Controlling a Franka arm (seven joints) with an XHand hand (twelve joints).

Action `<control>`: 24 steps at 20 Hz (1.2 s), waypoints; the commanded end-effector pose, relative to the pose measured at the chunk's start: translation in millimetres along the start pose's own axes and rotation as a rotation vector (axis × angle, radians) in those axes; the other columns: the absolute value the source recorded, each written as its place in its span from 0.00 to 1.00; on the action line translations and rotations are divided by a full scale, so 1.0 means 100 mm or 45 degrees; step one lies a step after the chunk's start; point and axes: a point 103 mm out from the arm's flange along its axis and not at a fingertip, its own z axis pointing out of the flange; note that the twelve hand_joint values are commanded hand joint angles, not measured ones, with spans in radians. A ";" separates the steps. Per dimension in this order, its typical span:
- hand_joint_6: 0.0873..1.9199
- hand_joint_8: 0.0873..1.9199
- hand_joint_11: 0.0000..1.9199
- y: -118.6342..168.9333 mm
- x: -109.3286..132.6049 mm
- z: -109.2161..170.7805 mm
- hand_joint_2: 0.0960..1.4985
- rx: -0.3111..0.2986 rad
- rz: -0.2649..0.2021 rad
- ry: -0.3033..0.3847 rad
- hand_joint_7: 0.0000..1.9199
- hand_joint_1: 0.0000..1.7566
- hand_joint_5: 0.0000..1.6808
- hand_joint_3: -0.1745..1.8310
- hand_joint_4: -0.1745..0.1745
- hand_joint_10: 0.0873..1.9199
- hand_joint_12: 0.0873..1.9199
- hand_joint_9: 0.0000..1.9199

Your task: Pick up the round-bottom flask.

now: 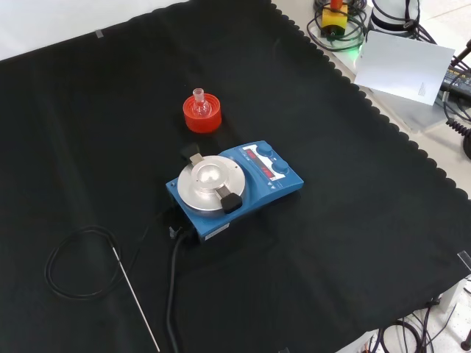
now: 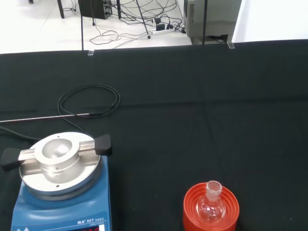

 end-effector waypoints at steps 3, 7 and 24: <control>0.16 0.31 0.03 0.02 0.00 0.01 0.78 -0.007 0.002 -0.005 0.06 0.15 0.18 0.30 0.46 0.35 0.69 0.12; 0.15 0.28 0.00 0.03 0.09 0.02 0.81 -0.016 0.001 -0.025 0.03 0.12 0.19 0.27 0.46 0.33 0.69 0.09; 0.14 0.28 0.00 0.35 -0.41 0.54 0.81 0.064 0.152 0.013 0.03 0.13 0.19 0.26 0.45 0.33 0.69 0.10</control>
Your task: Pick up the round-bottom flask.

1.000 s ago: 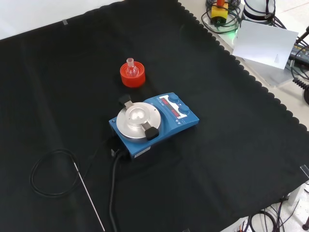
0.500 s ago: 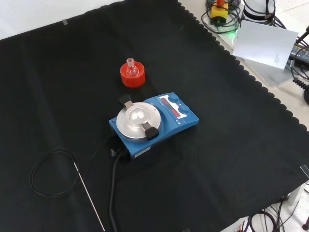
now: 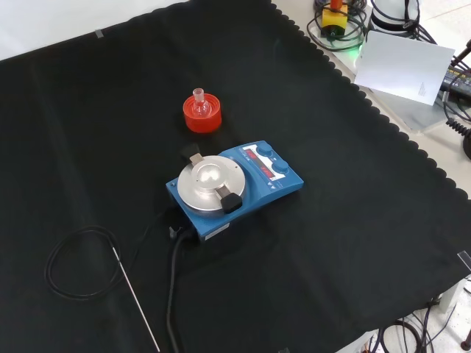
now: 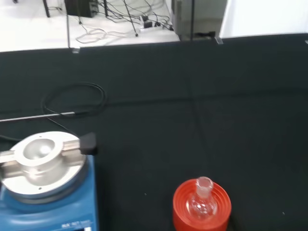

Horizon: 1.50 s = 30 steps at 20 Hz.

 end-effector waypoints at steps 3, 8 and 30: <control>0.14 0.28 0.00 0.44 -0.44 0.51 0.81 0.065 0.090 0.028 0.04 0.13 0.20 0.26 0.45 0.33 0.69 0.10; 0.14 0.28 0.00 0.81 -0.73 0.84 0.82 0.104 0.115 0.091 0.04 0.14 0.20 0.25 0.45 0.33 0.70 0.10; 0.13 0.30 0.04 1.24 -1.19 2.42 0.68 0.262 0.170 0.202 0.08 0.32 0.28 0.25 0.37 0.33 0.72 0.18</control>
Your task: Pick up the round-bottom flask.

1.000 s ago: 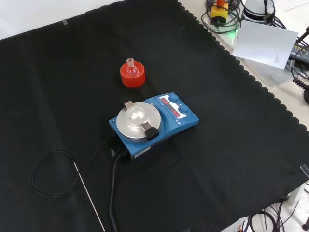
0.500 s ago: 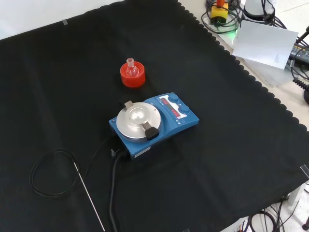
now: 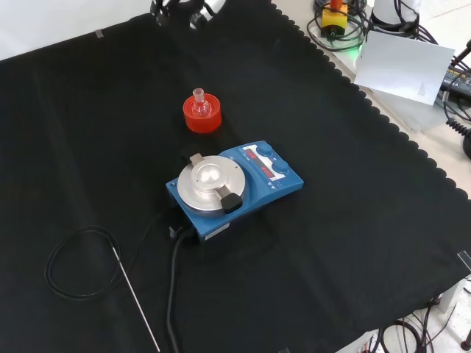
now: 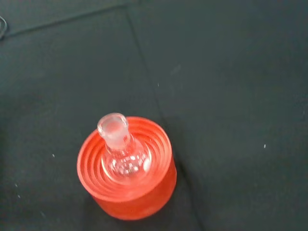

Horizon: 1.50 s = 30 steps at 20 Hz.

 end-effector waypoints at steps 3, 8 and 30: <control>0.11 0.31 0.04 0.18 -0.10 0.53 0.64 0.026 0.020 0.049 0.09 0.34 0.29 0.28 0.37 0.33 0.72 0.19; 0.09 0.31 0.04 0.27 -0.03 0.71 0.56 0.038 0.012 0.044 0.10 0.38 0.30 0.30 0.36 0.33 0.72 0.20; 0.10 0.32 0.06 0.13 0.20 1.11 0.43 0.099 -0.071 0.054 0.13 0.46 0.33 0.36 0.37 0.33 0.72 0.24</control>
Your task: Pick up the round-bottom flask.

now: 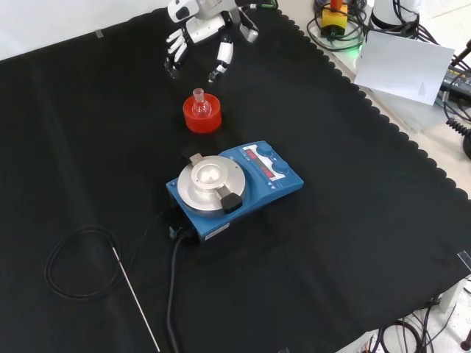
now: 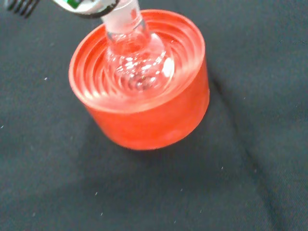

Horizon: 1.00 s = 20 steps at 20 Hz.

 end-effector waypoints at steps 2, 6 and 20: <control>0.10 0.32 0.06 -0.11 0.08 0.08 0.43 0.005 -0.022 0.004 0.13 0.46 0.34 0.36 0.36 0.33 0.72 0.24; 0.10 0.32 0.06 -0.11 0.11 0.14 0.42 -0.053 -0.030 0.021 0.13 0.47 0.34 0.37 0.36 0.33 0.72 0.25; 0.15 0.33 0.09 0.13 0.13 0.32 0.39 -0.086 -0.019 0.041 0.16 0.51 0.34 0.39 0.35 0.32 0.71 0.27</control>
